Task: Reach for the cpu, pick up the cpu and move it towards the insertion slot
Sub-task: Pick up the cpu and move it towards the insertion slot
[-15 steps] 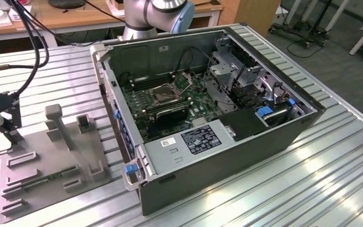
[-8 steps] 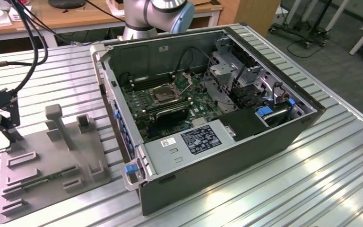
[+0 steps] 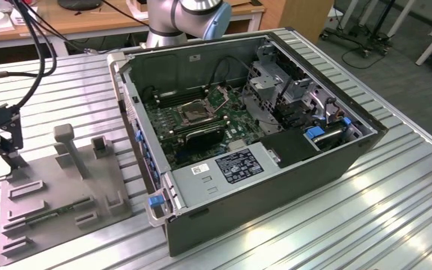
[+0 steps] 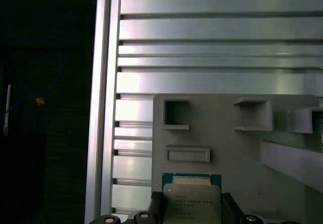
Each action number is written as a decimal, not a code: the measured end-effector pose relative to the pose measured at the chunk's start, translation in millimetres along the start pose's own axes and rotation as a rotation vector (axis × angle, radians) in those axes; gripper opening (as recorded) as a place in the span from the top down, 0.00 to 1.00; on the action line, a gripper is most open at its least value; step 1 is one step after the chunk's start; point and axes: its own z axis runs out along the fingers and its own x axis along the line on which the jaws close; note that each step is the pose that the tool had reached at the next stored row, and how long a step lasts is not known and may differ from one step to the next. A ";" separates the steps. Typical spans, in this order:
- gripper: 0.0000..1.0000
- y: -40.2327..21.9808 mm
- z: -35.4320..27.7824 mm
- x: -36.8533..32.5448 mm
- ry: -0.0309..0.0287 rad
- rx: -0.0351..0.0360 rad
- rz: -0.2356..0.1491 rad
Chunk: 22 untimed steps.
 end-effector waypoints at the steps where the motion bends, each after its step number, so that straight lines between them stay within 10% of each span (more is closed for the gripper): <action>1: 0.46 0.1 -1.5 0.0 -0.0002 -0.0001 0.000; 22: 0.46 1.6 -37.8 0.0 -0.0002 -0.0001 0.000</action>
